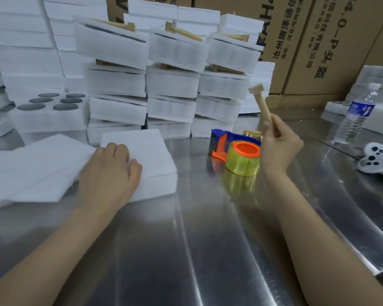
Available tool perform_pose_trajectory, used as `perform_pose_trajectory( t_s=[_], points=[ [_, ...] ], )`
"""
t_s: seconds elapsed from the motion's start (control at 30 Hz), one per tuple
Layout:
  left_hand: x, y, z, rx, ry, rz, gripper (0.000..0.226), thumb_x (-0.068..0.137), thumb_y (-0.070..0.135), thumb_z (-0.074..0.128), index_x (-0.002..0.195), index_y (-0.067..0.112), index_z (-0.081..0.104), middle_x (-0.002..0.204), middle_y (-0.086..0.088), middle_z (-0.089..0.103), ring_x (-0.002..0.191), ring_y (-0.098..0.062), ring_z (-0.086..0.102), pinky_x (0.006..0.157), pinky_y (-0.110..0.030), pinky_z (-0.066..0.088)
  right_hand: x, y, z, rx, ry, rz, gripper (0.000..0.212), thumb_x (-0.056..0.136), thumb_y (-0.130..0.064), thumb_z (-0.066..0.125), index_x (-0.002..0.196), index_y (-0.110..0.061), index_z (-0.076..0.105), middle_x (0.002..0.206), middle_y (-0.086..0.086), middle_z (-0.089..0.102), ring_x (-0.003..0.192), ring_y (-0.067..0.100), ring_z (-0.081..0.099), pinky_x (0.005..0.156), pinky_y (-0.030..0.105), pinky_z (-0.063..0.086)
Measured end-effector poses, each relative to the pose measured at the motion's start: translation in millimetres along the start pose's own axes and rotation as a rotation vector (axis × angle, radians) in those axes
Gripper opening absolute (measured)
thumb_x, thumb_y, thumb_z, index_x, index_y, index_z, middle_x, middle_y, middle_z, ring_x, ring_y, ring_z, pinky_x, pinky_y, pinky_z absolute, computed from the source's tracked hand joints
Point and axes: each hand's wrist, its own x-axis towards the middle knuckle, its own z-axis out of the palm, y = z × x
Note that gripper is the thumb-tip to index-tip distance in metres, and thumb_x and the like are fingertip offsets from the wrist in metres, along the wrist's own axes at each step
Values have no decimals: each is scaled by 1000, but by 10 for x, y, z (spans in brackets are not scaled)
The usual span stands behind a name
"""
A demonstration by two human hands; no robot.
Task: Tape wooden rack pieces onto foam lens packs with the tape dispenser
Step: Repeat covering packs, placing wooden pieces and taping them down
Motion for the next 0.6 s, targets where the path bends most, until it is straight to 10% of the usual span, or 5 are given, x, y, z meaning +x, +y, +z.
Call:
perform_pose_trajectory(
  t_s=[0.3, 0.47, 0.6],
  points=[
    [-3, -112, -107, -162, -5, -15, 38, 92, 23, 38, 121, 9, 57, 91, -6, 70, 86, -35, 61, 69, -39, 46, -928, -663, 445, 62, -279, -538, 14, 78, -6, 76, 92, -4, 77, 85, 6, 76, 69, 19, 72, 61, 27, 54],
    [-15, -155, -6, -443, 29, -157, 66, 92, 45, 17, 152, 16, 22, 102, 0, 68, 97, -24, 58, 75, -28, 33, -1165, -852, 694, 39, -648, -188, 19, 80, -14, 76, 99, -12, 77, 90, 9, 76, 82, 26, 71, 76, 39, 56],
    [-26, -166, 15, -683, 16, -238, 64, 93, 54, 21, 149, 24, 30, 113, 12, 43, 101, 4, 42, 84, -8, 26, -1160, -797, 795, 71, -911, 45, 21, 80, -15, 77, 101, -14, 77, 92, 5, 76, 83, 14, 70, 83, 28, 53]
  ],
)
